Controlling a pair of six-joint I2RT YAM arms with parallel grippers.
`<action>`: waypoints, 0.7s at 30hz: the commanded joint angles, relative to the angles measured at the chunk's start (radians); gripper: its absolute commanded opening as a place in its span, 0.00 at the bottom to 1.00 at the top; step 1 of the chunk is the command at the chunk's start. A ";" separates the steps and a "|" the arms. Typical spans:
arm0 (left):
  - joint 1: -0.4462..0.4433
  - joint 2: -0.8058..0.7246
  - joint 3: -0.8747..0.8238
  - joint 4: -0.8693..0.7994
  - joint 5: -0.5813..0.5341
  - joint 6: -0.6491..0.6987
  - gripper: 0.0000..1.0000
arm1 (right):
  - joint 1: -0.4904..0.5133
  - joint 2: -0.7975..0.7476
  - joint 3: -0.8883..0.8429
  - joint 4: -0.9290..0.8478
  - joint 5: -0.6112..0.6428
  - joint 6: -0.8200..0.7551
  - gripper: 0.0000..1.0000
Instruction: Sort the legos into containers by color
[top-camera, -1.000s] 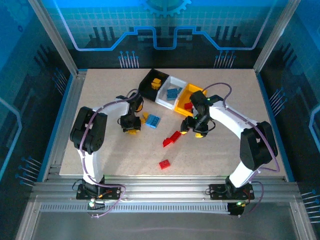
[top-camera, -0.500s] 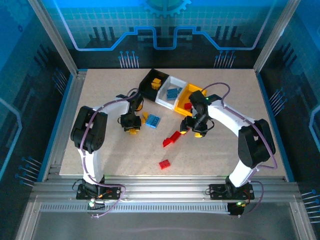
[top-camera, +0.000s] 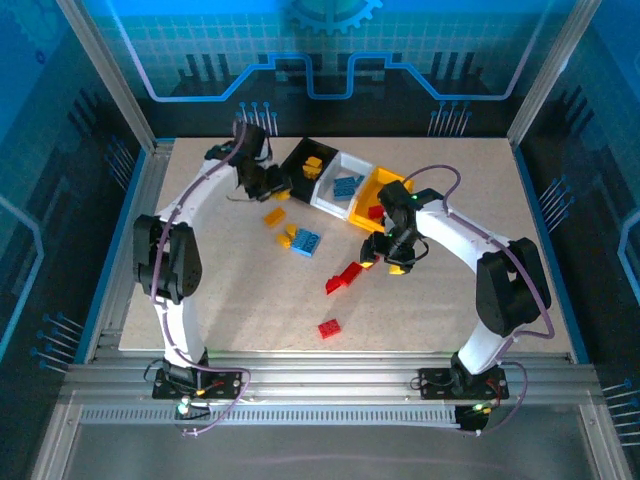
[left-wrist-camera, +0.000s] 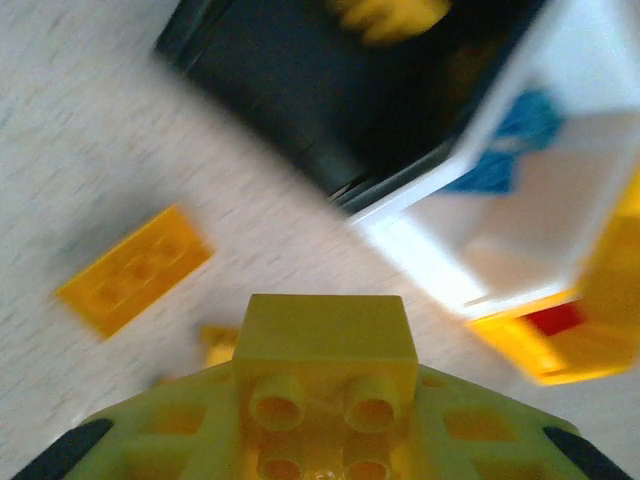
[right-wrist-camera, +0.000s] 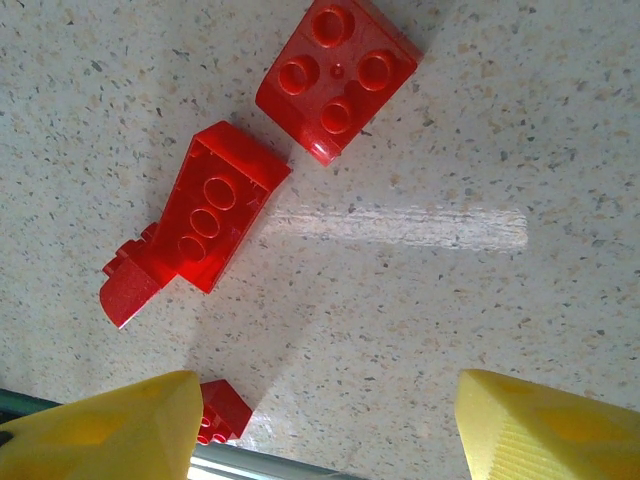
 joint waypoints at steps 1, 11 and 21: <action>0.014 0.117 0.131 0.102 0.157 -0.122 0.33 | -0.021 -0.003 0.011 -0.008 0.000 0.001 0.69; 0.020 0.403 0.428 0.240 0.281 -0.329 0.31 | -0.060 -0.041 -0.010 -0.028 0.021 -0.020 0.69; 0.021 0.453 0.467 0.226 0.264 -0.350 0.35 | -0.103 -0.056 -0.030 -0.036 0.014 -0.048 0.69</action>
